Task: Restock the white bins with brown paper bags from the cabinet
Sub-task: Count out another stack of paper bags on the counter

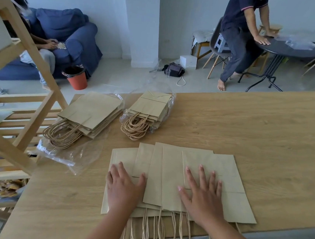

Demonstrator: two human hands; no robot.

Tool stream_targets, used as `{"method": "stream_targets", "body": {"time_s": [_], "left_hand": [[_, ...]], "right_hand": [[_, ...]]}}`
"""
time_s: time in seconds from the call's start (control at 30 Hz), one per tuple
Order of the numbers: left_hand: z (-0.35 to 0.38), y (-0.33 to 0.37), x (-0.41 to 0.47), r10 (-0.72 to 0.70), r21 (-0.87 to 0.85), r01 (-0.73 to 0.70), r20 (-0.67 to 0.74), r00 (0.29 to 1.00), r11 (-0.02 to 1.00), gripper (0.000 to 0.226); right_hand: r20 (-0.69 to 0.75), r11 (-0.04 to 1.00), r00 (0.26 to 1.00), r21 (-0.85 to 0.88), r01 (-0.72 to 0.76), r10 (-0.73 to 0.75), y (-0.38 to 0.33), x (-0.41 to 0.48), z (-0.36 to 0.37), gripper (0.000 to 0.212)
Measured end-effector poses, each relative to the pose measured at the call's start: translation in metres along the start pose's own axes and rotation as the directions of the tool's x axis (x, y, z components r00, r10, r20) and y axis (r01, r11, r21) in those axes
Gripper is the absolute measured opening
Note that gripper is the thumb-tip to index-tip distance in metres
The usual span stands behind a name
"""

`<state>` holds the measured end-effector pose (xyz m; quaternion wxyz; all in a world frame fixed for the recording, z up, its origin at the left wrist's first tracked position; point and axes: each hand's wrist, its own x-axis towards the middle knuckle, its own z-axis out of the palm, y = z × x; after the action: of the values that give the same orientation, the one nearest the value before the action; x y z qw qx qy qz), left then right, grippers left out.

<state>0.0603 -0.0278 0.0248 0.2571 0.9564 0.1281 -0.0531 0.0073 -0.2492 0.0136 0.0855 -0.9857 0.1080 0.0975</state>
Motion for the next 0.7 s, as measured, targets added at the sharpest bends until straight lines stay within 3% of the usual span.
{"method": "stream_targets", "body": {"time_s": [0.2,0.33,0.5,0.7], "left_hand": [[-0.001,0.011,0.008,-0.009,0.015,0.009,-0.053,0.999,1.0,0.089],[0.004,0.015,0.008,0.114,0.075,-0.114,0.003,0.993,0.991,0.078],[0.011,0.008,0.001,0.163,0.196,-0.173,0.064,0.985,0.965,0.093],[0.012,0.007,-0.001,0.182,0.24,-0.197,0.083,0.98,0.951,0.095]], "right_hand": [[-0.007,1.0,1.0,-0.002,0.014,-0.014,-0.001,0.0,0.001,0.076],[-0.016,1.0,1.0,-0.003,0.015,-0.015,-0.001,0.002,0.002,0.071],[-0.027,1.0,0.999,-0.012,0.017,-0.017,-0.002,0.002,0.001,0.071],[-0.058,1.0,0.998,0.009,0.018,-0.018,-0.001,0.002,0.004,0.071]]}}
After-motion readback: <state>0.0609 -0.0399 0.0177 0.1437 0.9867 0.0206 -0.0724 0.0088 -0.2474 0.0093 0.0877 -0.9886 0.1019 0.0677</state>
